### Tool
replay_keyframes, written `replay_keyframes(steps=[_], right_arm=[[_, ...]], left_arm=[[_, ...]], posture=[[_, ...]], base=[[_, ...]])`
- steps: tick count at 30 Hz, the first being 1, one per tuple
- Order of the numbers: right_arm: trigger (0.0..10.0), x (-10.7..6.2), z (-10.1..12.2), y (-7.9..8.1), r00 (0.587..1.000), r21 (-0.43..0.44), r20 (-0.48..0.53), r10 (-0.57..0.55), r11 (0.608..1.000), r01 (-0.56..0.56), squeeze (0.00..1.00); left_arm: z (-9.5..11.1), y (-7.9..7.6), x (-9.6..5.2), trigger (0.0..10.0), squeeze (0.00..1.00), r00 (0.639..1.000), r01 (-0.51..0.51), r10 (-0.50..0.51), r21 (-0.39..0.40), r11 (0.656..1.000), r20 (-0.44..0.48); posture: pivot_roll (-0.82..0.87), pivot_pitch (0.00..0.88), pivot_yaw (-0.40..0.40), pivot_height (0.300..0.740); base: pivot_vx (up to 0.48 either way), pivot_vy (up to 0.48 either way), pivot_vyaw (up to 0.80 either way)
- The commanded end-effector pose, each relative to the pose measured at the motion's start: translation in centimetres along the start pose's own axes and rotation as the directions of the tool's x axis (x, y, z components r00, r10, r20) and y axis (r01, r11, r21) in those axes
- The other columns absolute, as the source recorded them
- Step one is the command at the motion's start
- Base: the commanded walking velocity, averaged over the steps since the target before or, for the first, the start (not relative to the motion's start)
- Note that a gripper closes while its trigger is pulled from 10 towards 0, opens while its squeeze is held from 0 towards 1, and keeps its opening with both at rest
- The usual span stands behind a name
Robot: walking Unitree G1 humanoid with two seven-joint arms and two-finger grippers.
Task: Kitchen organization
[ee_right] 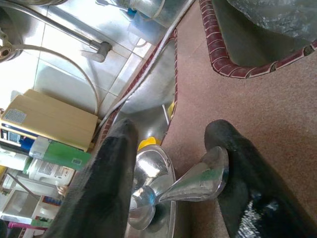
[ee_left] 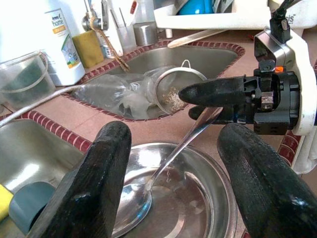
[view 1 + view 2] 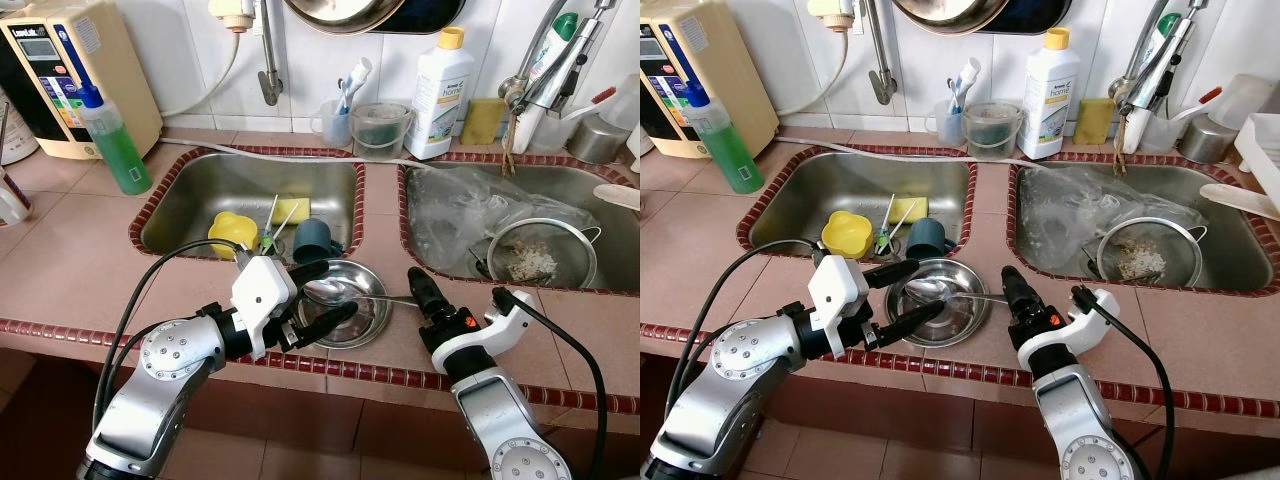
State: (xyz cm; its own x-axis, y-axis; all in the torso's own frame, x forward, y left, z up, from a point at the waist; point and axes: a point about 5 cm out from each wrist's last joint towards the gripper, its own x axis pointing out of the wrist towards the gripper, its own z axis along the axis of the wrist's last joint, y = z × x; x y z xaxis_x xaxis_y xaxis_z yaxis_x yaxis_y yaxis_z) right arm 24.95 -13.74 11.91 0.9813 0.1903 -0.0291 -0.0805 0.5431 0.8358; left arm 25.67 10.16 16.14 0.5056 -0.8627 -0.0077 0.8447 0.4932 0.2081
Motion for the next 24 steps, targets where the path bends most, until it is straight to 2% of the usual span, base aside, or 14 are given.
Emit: replay_keyframes(steps=[1,7,8,10,12,24], right_arm=[[4.2,0.3,-0.8,0.8,1.000,0.066,0.003,0.018,0.998,-0.018,0.00],[4.2,0.3,-0.8,0.8,1.000,0.066,0.003,0.018,0.998,-0.018,0.00],[10.0,0.8,-1.4,0.4,0.999,0.188,-0.028,0.022,0.982,-0.016,0.00],[10.0,1.1,-2.4,-0.2,0.998,0.320,-0.064,0.013,0.947,0.008,0.00],[10.0,1.2,-3.1,-0.8,0.996,0.373,-0.088,-0.010,0.927,0.042,0.00],[10.0,1.3,-3.4,-1.3,0.994,0.406,-0.106,-0.015,0.912,0.058,0.00]], left_arm=[[0.2,0.0,-0.1,10.0,0.00,1.000,0.004,-0.004,0.020,1.000,0.000],[0.2,0.0,-0.1,10.0,0.00,1.000,0.004,-0.004,0.020,1.000,0.000],[0.4,-0.1,-0.1,10.0,0.00,1.000,0.006,-0.006,0.033,0.999,0.004],[0.6,-0.3,-0.1,10.0,0.00,1.000,0.004,-0.004,0.044,0.999,0.009],[0.7,-0.3,-0.2,10.0,0.00,1.000,0.003,-0.004,0.048,0.999,0.009],[0.8,-0.1,-0.5,10.0,0.00,1.000,-0.003,0.003,0.053,0.999,0.001]], posture=[[-0.19,0.058,0.067,0.740],[-0.19,0.058,0.067,0.740],[-0.15,0.033,0.040,0.740],[-0.15,0.035,0.041,0.740],[-0.15,0.041,0.042,0.740],[-0.13,0.051,0.048,0.740]], base=[[0.000,0.000,0.00],[0.000,0.000,0.00],[0.000,0.000,0.00],[0.000,0.000,0.00],[0.000,0.000,0.00],[0.000,0.000,0.00]])
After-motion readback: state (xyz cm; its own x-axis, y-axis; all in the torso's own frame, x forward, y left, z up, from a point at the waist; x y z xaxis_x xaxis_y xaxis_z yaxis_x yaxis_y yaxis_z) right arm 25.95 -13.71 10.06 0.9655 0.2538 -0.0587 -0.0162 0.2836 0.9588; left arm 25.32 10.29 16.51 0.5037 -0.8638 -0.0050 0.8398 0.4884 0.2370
